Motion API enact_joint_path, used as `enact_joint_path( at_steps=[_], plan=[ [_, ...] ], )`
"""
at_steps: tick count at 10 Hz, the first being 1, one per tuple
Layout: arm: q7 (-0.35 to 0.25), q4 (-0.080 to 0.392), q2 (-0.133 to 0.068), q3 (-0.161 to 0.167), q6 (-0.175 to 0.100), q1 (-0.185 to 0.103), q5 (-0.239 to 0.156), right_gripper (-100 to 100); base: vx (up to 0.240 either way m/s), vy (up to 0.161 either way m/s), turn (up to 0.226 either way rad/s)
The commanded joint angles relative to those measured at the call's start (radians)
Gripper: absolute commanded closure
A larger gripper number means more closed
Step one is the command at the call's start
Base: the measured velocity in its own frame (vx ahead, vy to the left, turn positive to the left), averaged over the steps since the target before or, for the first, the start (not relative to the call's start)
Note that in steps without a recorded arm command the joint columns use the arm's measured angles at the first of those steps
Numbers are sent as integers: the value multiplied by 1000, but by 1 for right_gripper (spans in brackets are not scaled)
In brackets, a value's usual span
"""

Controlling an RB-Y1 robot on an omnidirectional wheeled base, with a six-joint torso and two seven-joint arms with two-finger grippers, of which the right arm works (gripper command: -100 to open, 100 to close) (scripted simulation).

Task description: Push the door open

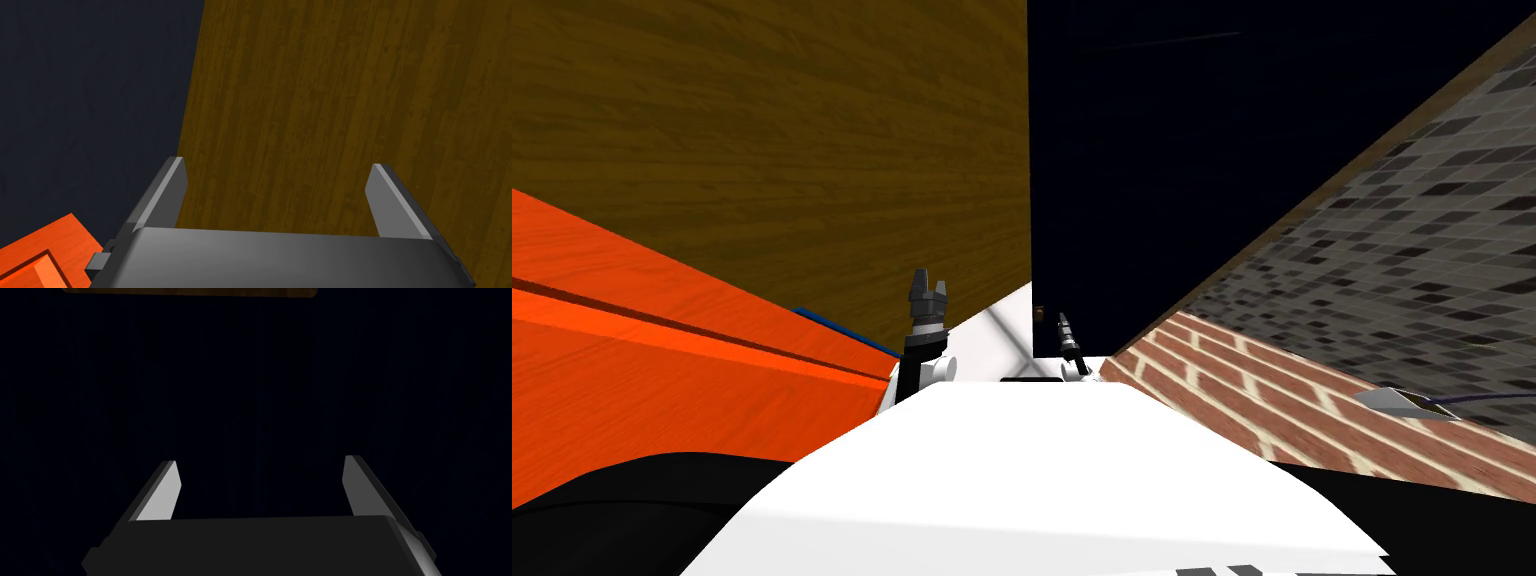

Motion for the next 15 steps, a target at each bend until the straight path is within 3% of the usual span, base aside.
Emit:
enact_joint_path(
  at_steps=[1,3,5,6,7,12,13,14,15],
  plan=[
    [4,-15,6,0,5,9,-2,-100,173,112,31],
    [8,-14,27,-3,3,9,-6,-100,155,116,23],
    [12,-12,60,-5,1,8,-9,-100,107,152,-1],
    [11,-21,47,-6,6,16,-9,-100,35,81,-9],
    [11,-21,47,-6,6,16,-9,100,-7,-13,3],
    [11,-21,47,-6,6,16,-9,100,-5,-13,6],
    [18,-25,21,-11,9,18,-18,100,142,-39,-153],
    [19,-26,17,-12,9,19,-20,100,198,7,-102],
    [36,-1,14,27,-5,13,-49,-100,45,-5,-117]
  ],
)
